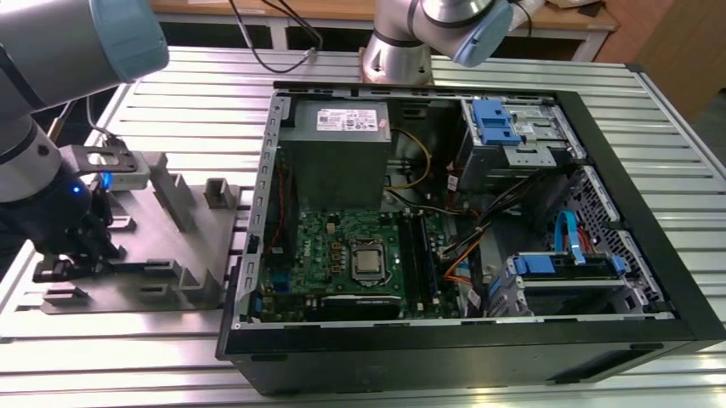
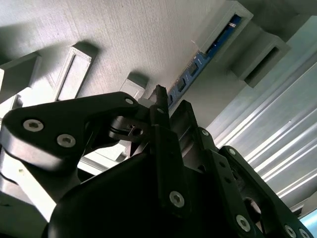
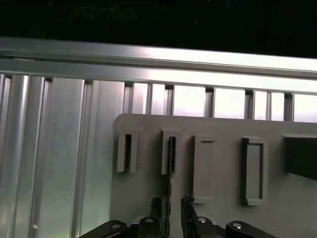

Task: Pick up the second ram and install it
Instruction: 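Pick up the second ram and move it above second insertion slot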

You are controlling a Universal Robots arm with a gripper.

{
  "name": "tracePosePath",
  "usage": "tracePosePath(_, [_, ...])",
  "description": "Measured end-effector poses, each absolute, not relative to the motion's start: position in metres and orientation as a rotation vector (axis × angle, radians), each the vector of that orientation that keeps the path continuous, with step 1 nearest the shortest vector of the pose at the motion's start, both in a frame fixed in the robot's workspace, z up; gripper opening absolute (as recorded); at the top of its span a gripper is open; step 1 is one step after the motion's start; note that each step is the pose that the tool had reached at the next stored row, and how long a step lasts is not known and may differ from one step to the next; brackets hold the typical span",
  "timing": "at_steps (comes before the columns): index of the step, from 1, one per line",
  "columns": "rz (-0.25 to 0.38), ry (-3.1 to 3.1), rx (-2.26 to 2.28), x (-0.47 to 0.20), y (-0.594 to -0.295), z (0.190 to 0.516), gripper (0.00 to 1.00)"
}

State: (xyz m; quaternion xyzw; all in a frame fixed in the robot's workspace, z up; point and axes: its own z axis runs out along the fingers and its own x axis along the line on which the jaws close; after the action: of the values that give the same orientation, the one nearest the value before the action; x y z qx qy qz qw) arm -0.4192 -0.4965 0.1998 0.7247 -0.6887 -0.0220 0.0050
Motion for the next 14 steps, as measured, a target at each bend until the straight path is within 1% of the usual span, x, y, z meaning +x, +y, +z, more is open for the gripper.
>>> tracePosePath(12, [-0.068, -2.155, 2.270, -0.4193, -0.4965, 0.1974, 0.27])
tracePosePath(13, [-0.068, -2.155, 2.270, -0.4193, -0.4965, 0.1974, 0.25])
tracePosePath(14, [-0.068, -2.155, 2.270, -0.4193, -0.4965, 0.1974, 0.19])
